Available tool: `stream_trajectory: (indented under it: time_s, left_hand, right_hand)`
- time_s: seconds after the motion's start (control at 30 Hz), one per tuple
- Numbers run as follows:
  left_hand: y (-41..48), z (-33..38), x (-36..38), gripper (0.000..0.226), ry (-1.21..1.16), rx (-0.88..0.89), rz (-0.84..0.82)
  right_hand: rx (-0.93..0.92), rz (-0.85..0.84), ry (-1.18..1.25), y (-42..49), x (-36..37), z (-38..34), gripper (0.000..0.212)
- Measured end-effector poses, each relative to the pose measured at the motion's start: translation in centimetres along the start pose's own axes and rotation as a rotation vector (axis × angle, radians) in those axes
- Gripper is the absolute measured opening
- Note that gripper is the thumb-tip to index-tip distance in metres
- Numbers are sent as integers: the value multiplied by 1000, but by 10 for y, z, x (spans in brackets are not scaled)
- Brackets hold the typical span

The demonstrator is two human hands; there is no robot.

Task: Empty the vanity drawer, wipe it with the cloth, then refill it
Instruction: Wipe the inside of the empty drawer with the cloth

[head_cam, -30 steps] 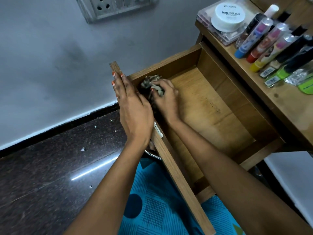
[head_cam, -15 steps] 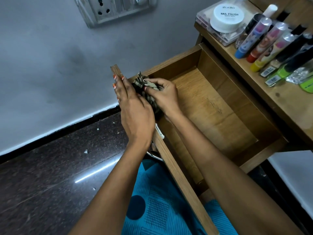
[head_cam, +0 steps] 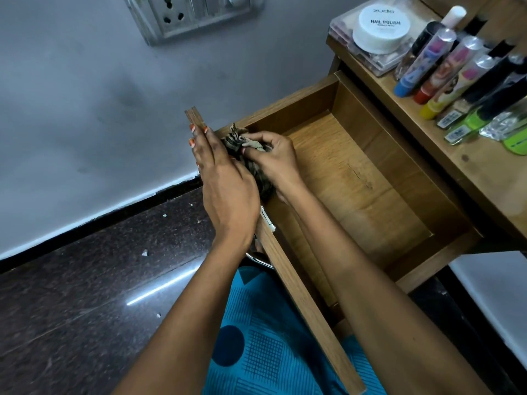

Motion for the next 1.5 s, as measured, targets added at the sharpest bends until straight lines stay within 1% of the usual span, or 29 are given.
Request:
stream_trajectory:
  time_s: [0.1, 0.2, 0.3, 0.37, 0.5, 0.67, 0.9, 1.07, 1.13, 1.2, 1.27, 1.33, 1.43, 1.5]
  left_hand:
    - [0, 1, 0, 56, -1, 0, -1]
    - [0, 1, -1, 56, -4, 3, 0]
    - [-1, 2, -1, 56, -2, 9, -1]
    - [-1, 2, -1, 56, 1, 8, 2]
    - [0, 1, -1, 55, 13, 8, 1]
    - [0, 2, -1, 55, 20, 3, 0]
    - [0, 4, -1, 55, 39, 6, -11]
    - [-1, 5, -2, 54, 47, 21, 0]
    - [-1, 5, -2, 54, 45, 30, 7]
    - [-1, 4, -2, 54, 48, 31, 8]
    - [0, 4, -2, 54, 51, 32, 9]
    - [0, 4, -1, 54, 47, 36, 12]
    - [0, 3, -1, 53, 41, 35, 14]
    - [1, 3, -1, 55, 46, 33, 17]
  right_hand:
    - [5, 44, -78, 1, 1, 6, 22]
    - [28, 14, -94, 2, 1, 10, 22]
    - [57, -77, 10, 1, 0, 2, 27]
    - [25, -108, 51, 2, 1, -6, 29]
    - [-18, -67, -20, 0, 3, -5, 26]
    - [9, -78, -93, 5, 5, 14, 23]
    - [-47, -241, -263, -13, 4, 10, 28]
    - [40, -370, -314, -56, -18, 23, 26]
    - [70, -416, -406, -76, -30, 32, 29]
    - [95, -433, -452, -90, -41, 38, 26]
    - [118, -419, -433, -95, -47, 40, 23]
    - [126, -364, -387, -86, -44, 36, 23]
    - [68, -241, -311, -57, -27, 19, 26]
    - [37, -202, -274, -39, -13, 9, 27]
Point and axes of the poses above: each hand's wrist, its own y-axis towards the middle knuckle, its own x-axis out of the palm, z = x × y, the point moved 8 cm from there along y, towards the middle knuckle, and after that the axes turned 8 degrees about x, right-handed, at the moved point
